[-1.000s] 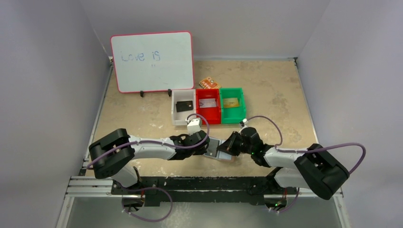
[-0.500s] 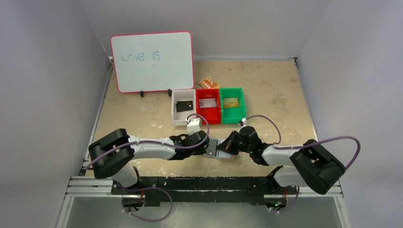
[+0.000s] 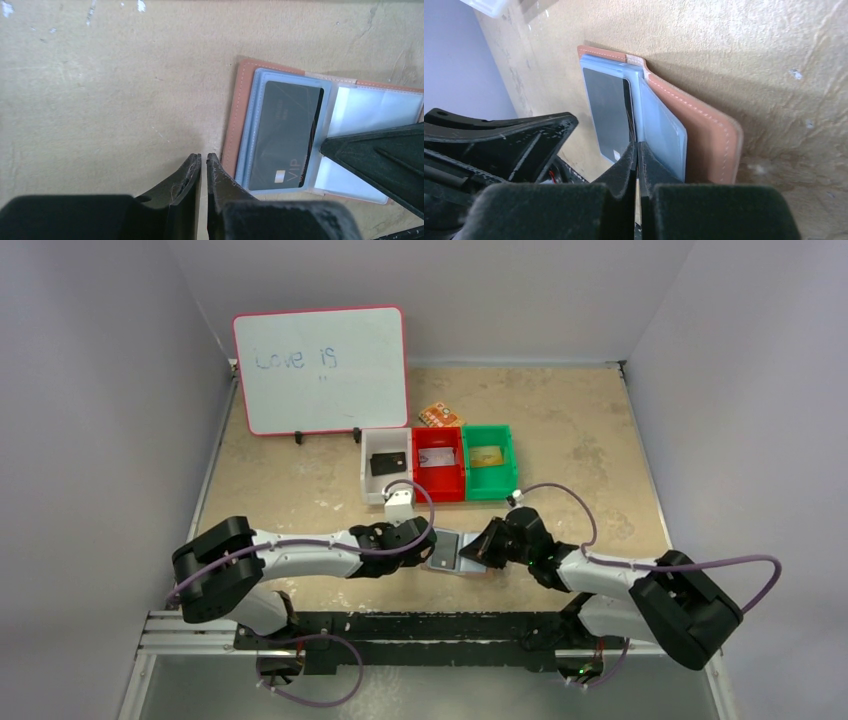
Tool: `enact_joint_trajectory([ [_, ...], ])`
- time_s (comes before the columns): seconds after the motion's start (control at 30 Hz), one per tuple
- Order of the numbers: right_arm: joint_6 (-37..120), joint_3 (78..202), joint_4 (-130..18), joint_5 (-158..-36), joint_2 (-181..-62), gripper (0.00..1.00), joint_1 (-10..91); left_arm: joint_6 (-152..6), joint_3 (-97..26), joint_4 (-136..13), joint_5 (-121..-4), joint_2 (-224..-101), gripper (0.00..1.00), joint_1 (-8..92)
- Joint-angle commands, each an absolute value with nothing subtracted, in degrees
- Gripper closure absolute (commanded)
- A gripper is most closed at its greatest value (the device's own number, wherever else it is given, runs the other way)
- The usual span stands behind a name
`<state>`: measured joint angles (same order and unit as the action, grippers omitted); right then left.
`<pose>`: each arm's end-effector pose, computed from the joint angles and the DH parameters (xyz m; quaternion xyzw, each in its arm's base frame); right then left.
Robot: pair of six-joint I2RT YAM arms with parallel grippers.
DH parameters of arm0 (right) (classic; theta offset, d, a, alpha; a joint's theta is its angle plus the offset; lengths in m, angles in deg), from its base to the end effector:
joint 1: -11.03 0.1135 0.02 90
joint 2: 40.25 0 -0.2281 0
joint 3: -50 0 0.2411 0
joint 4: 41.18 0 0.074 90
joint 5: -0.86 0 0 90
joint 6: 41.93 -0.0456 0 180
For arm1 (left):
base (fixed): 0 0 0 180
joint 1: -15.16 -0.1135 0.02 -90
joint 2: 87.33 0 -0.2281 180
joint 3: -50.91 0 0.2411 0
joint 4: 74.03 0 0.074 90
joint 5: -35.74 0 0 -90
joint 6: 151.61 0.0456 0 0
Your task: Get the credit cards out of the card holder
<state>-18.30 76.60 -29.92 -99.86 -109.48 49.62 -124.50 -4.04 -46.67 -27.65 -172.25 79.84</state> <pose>0.1651 0.1426 0.1016 0.1640 0.8537 0.4362 0.2323 0.1342 -0.2359 0.1237 -0.0501 0.9348 -0.1480 0.3190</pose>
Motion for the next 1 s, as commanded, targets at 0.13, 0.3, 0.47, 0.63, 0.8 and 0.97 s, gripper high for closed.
enact_joint_trajectory([
  [0.13, -17.22, 77.60, -35.11, -96.52, -104.86, 0.99, 49.79, -121.38, -10.12, -45.24, -24.42, -169.55, 0.77, 80.11],
  [0.3, -15.49, 78.63, -33.65, -98.32, -106.61, 0.83, 49.79, -117.07, -14.61, -47.95, -28.58, -173.19, 0.69, 80.11],
  [0.47, -15.27, 79.27, -32.93, -98.49, -107.83, 0.82, 49.80, -116.63, -16.59, -47.36, -31.22, -178.35, 0.70, 80.11],
  [0.63, -15.43, 79.43, -32.84, -98.03, -108.07, 0.78, 49.79, -117.08, -15.95, -48.77, -33.08, -180.78, 0.73, 80.10],
  [0.8, -15.30, 79.53, -32.21, -98.40, -108.98, 0.77, 49.79, -117.78, -15.36, -48.74, -33.14, -182.21, 0.77, 80.06],
  [0.97, -15.30, 79.78, -31.02, -99.04, -110.45, 0.77, 49.74, -117.96, -14.68, -48.00, -33.44, -182.85, 0.79, 80.11],
])
